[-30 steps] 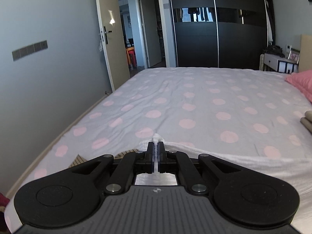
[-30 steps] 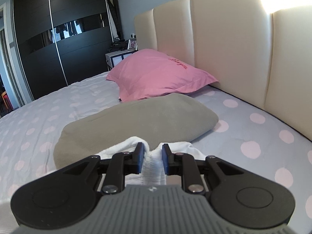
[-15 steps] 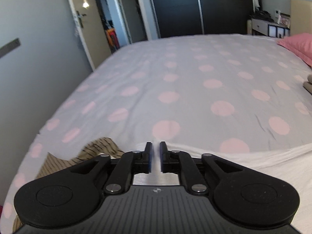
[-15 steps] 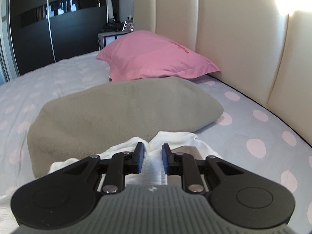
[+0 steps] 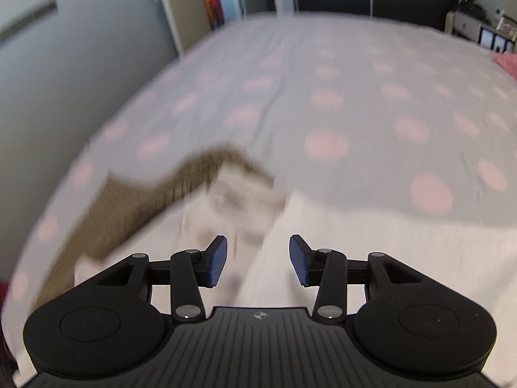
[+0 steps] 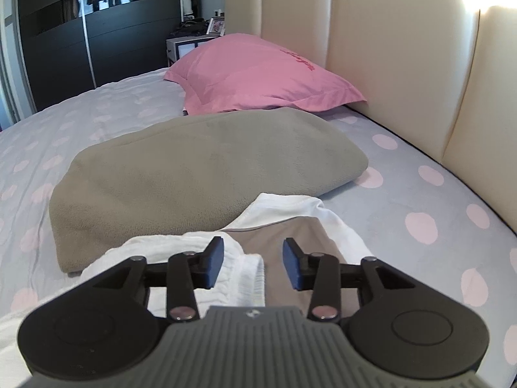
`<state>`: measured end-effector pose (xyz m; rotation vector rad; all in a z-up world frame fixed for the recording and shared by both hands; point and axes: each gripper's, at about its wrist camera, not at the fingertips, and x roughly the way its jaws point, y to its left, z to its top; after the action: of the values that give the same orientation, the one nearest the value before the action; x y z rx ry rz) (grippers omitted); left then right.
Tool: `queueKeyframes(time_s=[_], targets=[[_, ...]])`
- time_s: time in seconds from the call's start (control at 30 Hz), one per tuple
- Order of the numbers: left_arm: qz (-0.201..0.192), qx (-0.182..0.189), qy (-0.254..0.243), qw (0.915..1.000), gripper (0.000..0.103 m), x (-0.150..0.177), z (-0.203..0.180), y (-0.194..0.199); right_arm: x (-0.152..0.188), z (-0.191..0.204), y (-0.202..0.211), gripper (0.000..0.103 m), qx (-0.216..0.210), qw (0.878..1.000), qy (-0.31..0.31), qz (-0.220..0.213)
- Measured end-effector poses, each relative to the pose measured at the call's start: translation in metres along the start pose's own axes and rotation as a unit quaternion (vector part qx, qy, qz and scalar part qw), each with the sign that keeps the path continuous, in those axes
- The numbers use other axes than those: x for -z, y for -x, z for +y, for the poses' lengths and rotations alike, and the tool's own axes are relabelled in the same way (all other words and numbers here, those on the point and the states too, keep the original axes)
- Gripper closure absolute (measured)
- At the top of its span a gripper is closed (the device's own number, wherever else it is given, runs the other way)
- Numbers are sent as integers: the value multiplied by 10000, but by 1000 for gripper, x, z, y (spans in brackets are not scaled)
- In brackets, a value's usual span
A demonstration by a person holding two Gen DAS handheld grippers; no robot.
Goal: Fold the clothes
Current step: 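Lay the white gauze cloth flat and open both grippers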
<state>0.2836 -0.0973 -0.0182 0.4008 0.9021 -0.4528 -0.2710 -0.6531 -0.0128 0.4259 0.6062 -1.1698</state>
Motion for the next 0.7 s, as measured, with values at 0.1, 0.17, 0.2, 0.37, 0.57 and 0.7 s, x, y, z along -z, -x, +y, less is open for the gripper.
queueKeyframes(time_s=[0.1, 0.17, 0.2, 0.37, 0.57, 0.7], targets=[[454, 25, -18, 9990, 64, 19, 13, -3, 2, -3, 10, 53, 5, 9999, 134, -71], [643, 60, -100, 9979, 89, 29, 19, -4, 3, -4, 14, 53, -20, 9998, 193, -49], [732, 88, -142, 9972, 95, 34, 21, -4, 4, -4, 17, 53, -46, 9998, 213, -24], [436, -336, -280, 9981, 98, 46, 21, 17, 10, -8, 33, 47, -217, 9993, 271, 171], [90, -19, -419, 9991, 97, 59, 23, 48, 27, -24, 53, 46, -404, 9977, 193, 515], [-29, 375, -875, 9955, 87, 77, 11, 65, 45, -40, 62, 45, -369, 9963, 255, 736]])
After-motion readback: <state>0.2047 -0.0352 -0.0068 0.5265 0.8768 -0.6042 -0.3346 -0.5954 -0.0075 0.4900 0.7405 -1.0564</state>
